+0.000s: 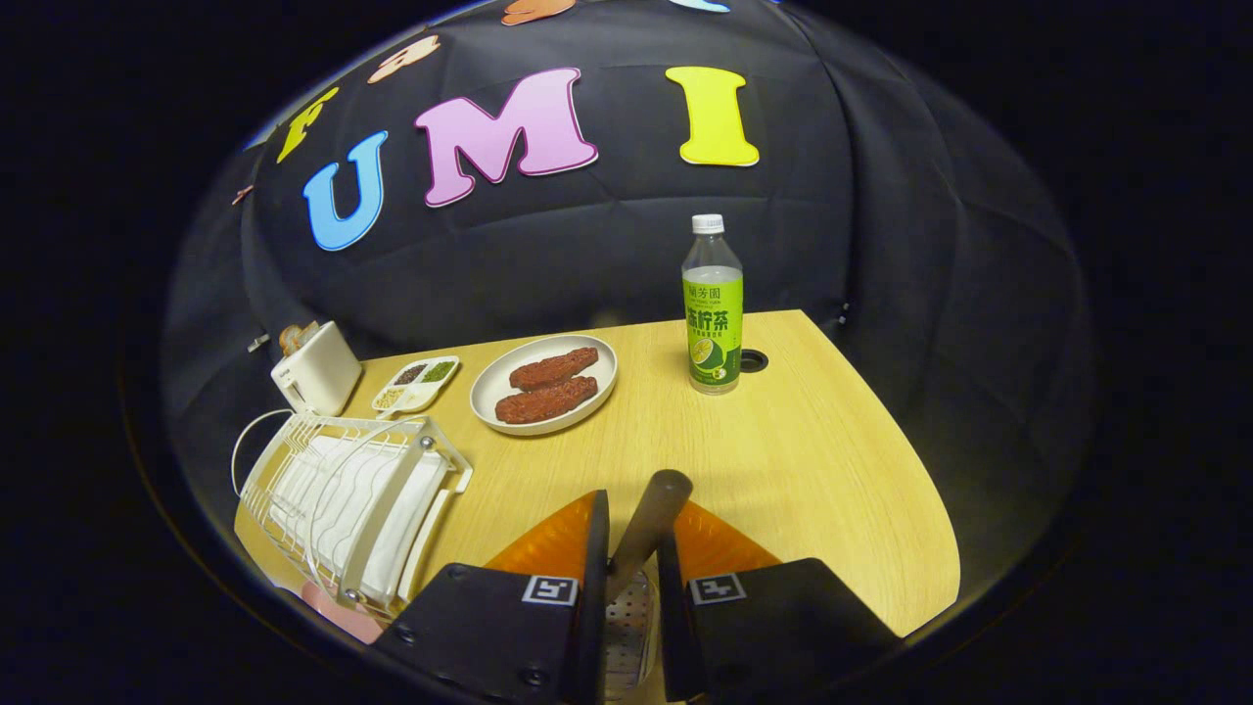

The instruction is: Take the plate from the dish rack, then take the spoon from the basket and place it into the plate.

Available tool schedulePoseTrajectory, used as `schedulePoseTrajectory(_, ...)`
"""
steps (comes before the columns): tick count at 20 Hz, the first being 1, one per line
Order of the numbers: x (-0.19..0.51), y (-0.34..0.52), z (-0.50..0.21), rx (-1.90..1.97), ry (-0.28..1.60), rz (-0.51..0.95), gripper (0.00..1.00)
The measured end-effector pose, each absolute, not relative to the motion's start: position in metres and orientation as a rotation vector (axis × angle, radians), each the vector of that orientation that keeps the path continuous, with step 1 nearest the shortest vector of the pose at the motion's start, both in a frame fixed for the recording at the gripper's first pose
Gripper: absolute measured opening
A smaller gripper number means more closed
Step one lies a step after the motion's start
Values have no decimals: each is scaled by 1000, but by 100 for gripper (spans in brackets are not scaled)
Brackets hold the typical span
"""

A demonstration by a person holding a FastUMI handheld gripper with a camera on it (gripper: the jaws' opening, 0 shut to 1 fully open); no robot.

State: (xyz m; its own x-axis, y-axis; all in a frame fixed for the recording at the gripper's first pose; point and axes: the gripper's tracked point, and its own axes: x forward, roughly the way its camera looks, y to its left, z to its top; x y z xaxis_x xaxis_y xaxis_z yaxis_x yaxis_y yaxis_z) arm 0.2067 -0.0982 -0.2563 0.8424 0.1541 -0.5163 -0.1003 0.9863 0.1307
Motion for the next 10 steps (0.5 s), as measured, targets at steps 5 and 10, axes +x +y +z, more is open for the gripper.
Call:
schedulePoseTrajectory(5, 203, -90, -238, 82, 502, 138, 14)
schedulePoseTrajectory(10, 198, -84, -204, 64, 449, 127, 12)
